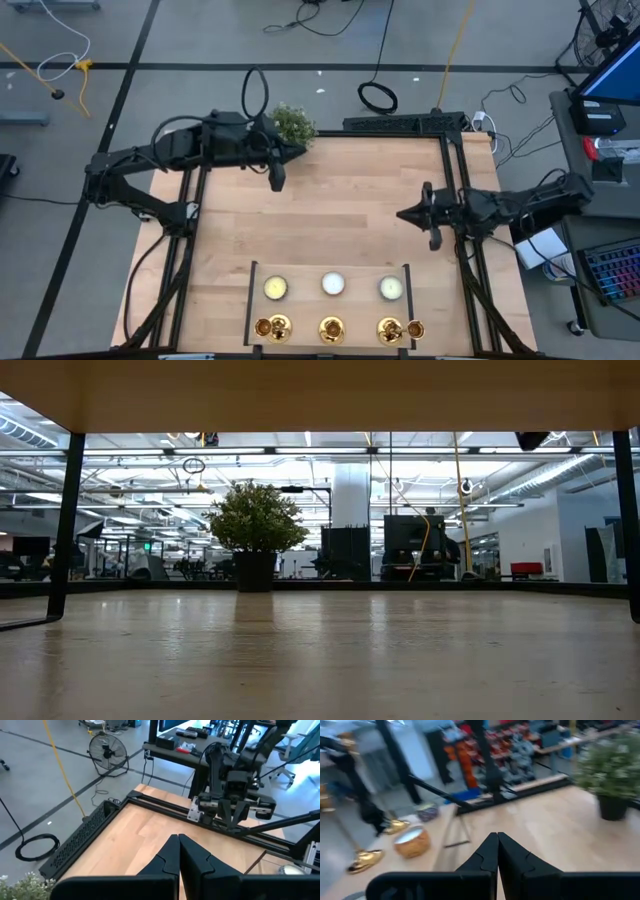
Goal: Pick & Place candle stick holders
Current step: Return to Home Position
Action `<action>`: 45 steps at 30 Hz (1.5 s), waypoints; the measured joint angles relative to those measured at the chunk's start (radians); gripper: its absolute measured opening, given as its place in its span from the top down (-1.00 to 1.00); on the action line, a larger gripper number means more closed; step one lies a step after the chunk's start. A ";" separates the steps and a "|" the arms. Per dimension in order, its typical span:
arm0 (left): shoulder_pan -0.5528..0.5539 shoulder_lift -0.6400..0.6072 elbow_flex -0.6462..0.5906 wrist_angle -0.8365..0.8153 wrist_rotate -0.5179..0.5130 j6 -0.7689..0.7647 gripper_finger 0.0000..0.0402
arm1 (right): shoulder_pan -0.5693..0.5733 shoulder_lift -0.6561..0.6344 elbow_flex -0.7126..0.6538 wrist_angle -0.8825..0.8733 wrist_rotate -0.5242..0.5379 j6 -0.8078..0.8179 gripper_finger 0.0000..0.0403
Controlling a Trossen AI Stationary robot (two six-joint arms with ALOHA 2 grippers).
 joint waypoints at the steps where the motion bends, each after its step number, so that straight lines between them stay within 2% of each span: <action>1: 0.000 0.000 0.000 0.000 0.000 -0.006 0.99 | 0.000 -0.015 -0.035 0.049 -0.023 -0.003 1.00; 4: 0.000 0.000 0.000 0.001 0.000 -0.023 0.99 | -0.003 -0.056 -0.122 0.125 -0.080 -0.015 1.00; 12: 0.000 0.000 0.000 0.000 -0.005 -0.049 0.99 | -0.063 -0.135 -0.265 0.139 -0.215 0.086 1.00; 22: 0.000 0.000 0.000 0.001 -0.005 -0.052 0.99 | -0.127 -0.206 -0.336 0.094 -0.220 0.060 1.00; 28: 0.000 0.000 0.000 0.000 0.004 -0.046 0.99 | -0.144 -0.212 -0.339 -0.013 -0.218 0.061 1.00; 39: 0.000 0.000 0.000 -0.001 0.014 -0.044 0.99 | -0.167 -0.212 -0.350 -0.039 -0.220 0.053 1.00; 45: 0.000 0.000 0.000 -0.006 0.058 -0.044 0.99 | -0.174 -0.210 -0.368 -0.040 -0.216 0.071 1.00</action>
